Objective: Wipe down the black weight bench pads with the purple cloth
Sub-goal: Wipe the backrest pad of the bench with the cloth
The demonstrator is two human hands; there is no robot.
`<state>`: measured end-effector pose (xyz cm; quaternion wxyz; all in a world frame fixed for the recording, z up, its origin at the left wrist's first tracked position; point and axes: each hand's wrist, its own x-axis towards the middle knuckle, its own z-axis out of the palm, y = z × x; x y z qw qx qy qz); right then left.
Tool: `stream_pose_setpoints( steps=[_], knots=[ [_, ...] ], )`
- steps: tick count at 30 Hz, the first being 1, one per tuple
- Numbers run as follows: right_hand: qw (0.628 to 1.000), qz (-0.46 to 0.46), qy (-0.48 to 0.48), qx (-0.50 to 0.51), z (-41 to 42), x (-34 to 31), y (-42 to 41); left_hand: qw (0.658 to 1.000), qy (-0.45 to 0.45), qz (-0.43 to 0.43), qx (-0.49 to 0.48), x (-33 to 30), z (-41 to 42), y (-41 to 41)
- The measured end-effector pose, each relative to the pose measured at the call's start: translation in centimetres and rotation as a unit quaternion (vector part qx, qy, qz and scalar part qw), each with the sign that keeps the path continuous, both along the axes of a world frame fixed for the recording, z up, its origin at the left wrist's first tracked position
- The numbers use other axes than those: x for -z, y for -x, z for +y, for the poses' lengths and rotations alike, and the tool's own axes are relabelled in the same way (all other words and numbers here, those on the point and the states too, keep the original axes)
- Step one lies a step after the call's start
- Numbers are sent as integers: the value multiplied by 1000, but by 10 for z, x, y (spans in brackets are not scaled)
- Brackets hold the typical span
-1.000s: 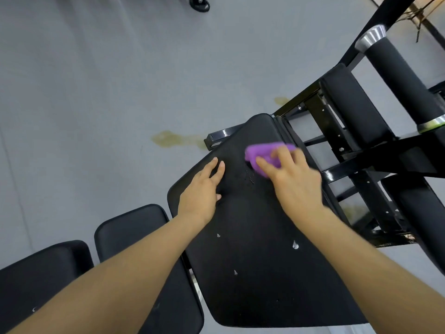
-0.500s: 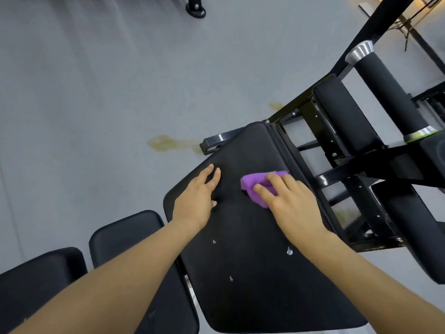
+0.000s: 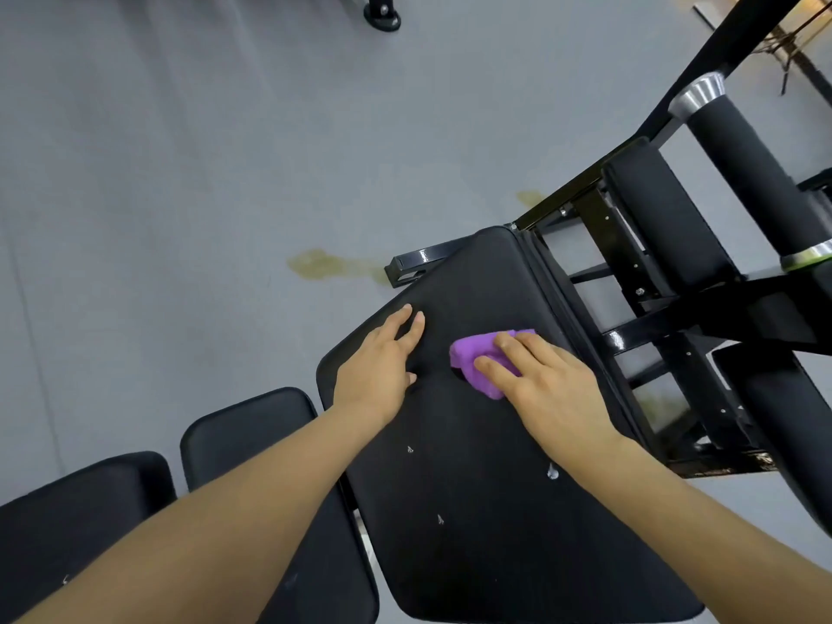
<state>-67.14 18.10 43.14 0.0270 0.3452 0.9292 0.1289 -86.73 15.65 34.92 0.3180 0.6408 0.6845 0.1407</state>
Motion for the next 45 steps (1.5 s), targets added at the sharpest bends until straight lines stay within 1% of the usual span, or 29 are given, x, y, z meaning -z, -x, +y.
stream_pose_setpoints(
  steps=[3,5,8,10,11,14,15,17,21,25,28,31,33,37,39,41,42,44,45],
  knots=[
    [1000,-4,-16,0,20,0,5,1000,-10,4,-1,2,-1,-1],
    [999,5,-41,21,44,3,22,1000,-15,4,-1,5,-2,-2],
    [993,38,-66,95,65,9,48,1000,-27,9,1,8,-2,-1],
    [986,62,-54,144,53,19,57,1000,-29,4,4,8,-2,1],
    [985,68,-44,152,40,26,58,999,-32,3,3,9,-3,2],
    [992,54,-6,116,-3,42,55,998,-53,14,10,14,-8,8],
    [993,46,3,108,-7,40,52,998,-58,19,19,16,-10,9],
    [994,36,-10,106,7,31,51,997,-65,27,28,21,-14,15],
    [977,35,-91,192,42,21,64,995,-76,40,51,29,-15,29],
    [955,61,-101,273,26,42,82,993,-90,29,71,37,-15,39],
    [960,83,-80,254,-10,67,92,993,-80,28,82,42,-17,49],
    [972,42,-31,229,-41,77,96,994,-57,20,95,42,-21,56],
    [973,21,-26,228,-35,66,91,993,-47,20,103,38,-22,55],
    [957,12,-62,284,2,31,72,995,-32,10,94,34,-20,50],
    [939,42,-87,329,12,26,71,995,-38,9,95,38,-22,50],
    [928,86,-97,350,7,39,83,994,-43,13,101,42,-24,52],
    [931,99,-100,336,-2,50,90,993,-46,16,107,44,-24,53],
    [952,90,-100,275,-27,73,103,991,-49,24,121,45,-23,57],
    [963,74,-72,248,-40,82,107,990,-44,29,129,44,-23,58]
  ],
)
